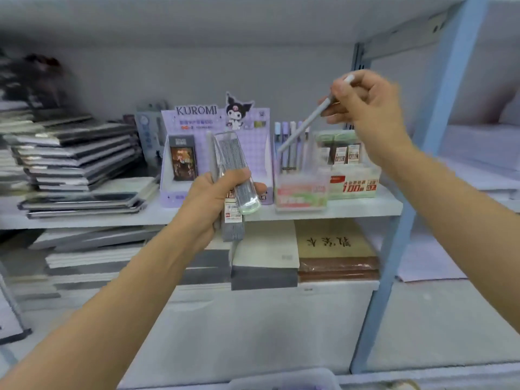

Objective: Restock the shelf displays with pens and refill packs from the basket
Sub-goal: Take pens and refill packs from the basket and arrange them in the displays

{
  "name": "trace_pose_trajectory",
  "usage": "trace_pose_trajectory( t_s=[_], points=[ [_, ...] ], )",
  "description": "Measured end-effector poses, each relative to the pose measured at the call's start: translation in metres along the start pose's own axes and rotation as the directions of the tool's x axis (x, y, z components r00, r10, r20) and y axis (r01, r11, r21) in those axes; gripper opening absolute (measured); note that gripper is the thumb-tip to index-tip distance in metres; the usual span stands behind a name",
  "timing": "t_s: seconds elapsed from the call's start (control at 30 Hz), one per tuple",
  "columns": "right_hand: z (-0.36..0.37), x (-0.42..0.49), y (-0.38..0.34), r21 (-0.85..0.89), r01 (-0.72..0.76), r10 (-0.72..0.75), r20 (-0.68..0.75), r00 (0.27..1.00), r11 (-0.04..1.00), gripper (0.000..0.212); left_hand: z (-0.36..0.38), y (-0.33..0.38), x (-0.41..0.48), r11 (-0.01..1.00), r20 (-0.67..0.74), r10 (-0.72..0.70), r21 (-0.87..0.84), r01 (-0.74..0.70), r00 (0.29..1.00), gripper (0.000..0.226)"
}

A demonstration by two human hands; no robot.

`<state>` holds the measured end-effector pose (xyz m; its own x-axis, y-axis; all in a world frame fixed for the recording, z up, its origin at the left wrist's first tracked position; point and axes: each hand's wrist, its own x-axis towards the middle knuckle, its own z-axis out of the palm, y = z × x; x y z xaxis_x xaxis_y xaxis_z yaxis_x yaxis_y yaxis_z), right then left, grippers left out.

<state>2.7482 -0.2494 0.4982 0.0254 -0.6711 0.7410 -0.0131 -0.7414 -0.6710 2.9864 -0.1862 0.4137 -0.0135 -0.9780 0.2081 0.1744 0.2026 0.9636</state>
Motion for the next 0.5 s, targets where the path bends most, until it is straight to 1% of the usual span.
trace_pose_trajectory(
  t_s=[0.07,0.2,0.27,0.37,0.43,0.5],
  points=[
    [-0.006,0.024,0.006,-0.14,-0.02,0.021,0.003,1.0,0.99,0.01,0.005,0.011,0.012,1.0,0.018,-0.001,0.002,0.001,1.0,0.028],
    [-0.007,0.042,0.037,-0.371,-0.083,0.117,0.068,0.991,0.925,0.007,0.015,0.015,0.028,0.999,0.05,-0.011,-0.044,0.013,0.999,0.042],
    [-0.003,0.044,0.049,-0.433,-0.081,0.129,0.083,0.988,0.898,0.007,0.017,0.012,0.033,0.997,0.062,-0.015,-0.074,0.019,0.998,0.05],
    [0.003,0.045,0.06,-0.496,-0.044,0.111,0.106,0.988,0.867,0.009,0.017,0.008,0.039,0.997,0.075,-0.016,-0.068,0.021,0.997,0.054],
    [0.004,0.047,0.061,-0.542,-0.002,0.101,0.154,0.983,0.84,0.011,0.016,0.006,0.042,0.997,0.079,-0.009,-0.073,0.015,0.997,0.057],
    [0.003,0.05,0.058,-0.551,0.019,0.123,0.22,0.968,0.834,0.011,0.014,0.006,0.044,0.997,0.083,-0.004,-0.078,0.01,0.997,0.06]
  ],
)
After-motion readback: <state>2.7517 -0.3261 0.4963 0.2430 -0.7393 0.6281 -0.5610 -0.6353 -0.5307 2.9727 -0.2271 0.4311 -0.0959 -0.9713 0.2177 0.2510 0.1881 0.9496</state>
